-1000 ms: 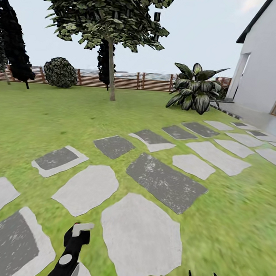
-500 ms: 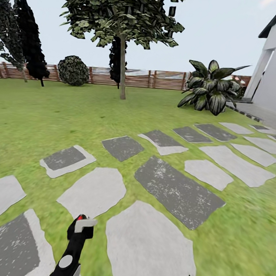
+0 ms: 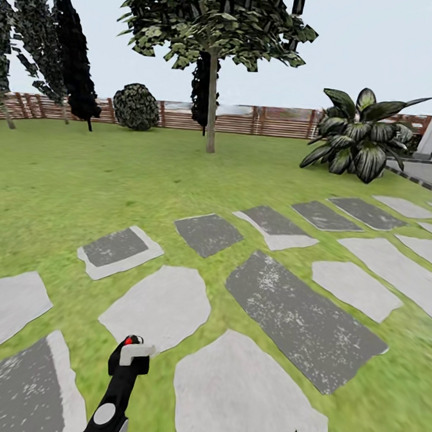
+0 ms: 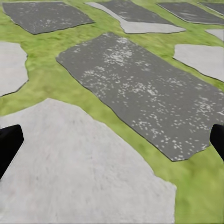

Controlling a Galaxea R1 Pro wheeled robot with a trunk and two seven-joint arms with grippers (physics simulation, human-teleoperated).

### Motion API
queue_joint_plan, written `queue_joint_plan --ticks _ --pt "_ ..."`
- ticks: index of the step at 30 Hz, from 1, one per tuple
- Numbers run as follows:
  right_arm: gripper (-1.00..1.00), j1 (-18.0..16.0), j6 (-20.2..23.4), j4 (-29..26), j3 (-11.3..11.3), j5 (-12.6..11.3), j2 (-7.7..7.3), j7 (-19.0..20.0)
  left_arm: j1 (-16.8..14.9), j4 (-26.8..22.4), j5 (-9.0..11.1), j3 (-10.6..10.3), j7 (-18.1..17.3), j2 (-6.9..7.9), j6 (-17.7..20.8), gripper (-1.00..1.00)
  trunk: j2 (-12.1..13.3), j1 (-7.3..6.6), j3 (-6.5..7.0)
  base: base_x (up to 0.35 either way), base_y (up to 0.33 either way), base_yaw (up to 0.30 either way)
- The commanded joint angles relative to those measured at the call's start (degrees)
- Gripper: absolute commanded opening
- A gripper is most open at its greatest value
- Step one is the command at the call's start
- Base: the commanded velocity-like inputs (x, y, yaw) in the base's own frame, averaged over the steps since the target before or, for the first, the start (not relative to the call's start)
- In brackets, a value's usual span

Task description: In the garden, pick up the pesticide atomizer on the floor and spray pesticide onto both trees until each tree trunk is fully covered.

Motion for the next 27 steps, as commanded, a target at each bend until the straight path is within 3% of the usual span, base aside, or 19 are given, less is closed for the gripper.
queue_joint_plan --ticks 1,11,15,27 --pt "1.0 0.0 0.0 0.0 0.0 0.0 0.0 0.0 0.0 0.0 0.0 0.0 0.0 -0.01 0.0 -1.0 0.0 0.0 -0.07 0.34 0.0 0.185" --pt "1.0 0.0 0.0 0.0 0.0 0.0 0.12 0.0 0.0 0.0 0.0 0.1 0.0 -0.13 0.0 -1.0 0.0 0.0 -0.68 0.34 0.0 0.217" --pt "1.0 0.0 0.0 0.0 0.0 0.0 0.28 0.0 0.0 -0.1 0.0 -1.2 0.1 -0.12 0.1 -1.0 0.0 0.0 -0.9 0.34 0.0 0.216" --pt "1.0 0.0 0.0 0.1 0.0 0.1 0.45 0.1 0.0 -0.1 0.0 -2.4 0.2 -0.11 0.2 -1.0 0.0 0.0 -0.97 0.341 0.0 0.022"
